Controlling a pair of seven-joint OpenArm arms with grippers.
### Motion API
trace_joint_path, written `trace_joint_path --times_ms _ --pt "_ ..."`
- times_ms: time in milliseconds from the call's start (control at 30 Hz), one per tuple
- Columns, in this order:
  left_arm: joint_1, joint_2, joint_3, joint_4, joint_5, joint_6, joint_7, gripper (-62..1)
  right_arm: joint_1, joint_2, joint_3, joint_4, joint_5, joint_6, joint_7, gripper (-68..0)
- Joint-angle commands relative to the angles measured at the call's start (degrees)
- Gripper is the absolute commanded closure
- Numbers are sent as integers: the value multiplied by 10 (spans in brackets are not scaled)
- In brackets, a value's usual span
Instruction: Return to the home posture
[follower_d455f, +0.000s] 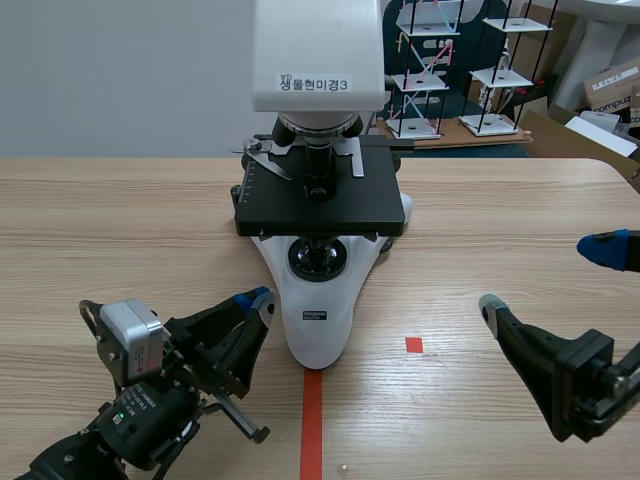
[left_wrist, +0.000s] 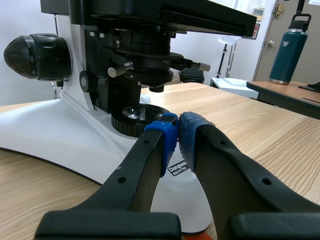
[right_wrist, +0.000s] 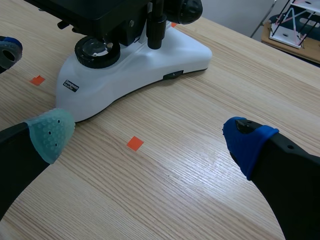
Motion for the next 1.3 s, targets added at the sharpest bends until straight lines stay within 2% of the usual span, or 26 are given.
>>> trace_joint_path --times_ms 0,600,733,800,933,1100,1267 --pt "-3 0 0 3 -4 1 -4 -48 -1 6 1 8 5 0 7 -679" --pt "-3 0 -1 4 -4 5 4 -49 -1 6 1 8 5 0 7 -679" --pt "0 -6 -1 6 -4 5 -21 -49 -1 6 1 8 5 0 7 -679" --pt "7 -10 -1 14 -4 6 -19 -83 -1 6 1 8 5 0 7 -679" --pt "36 -33 -2 55 -4 19 9 -176 -1 6 1 8 5 0 7 -679" --pt "100 -71 -32 145 -5 19 62 -185 -1 6 1 8 5 0 7 -679" --pt "184 -97 -93 277 -4 18 165 -202 -1 6 1 8 5 0 7 -679"
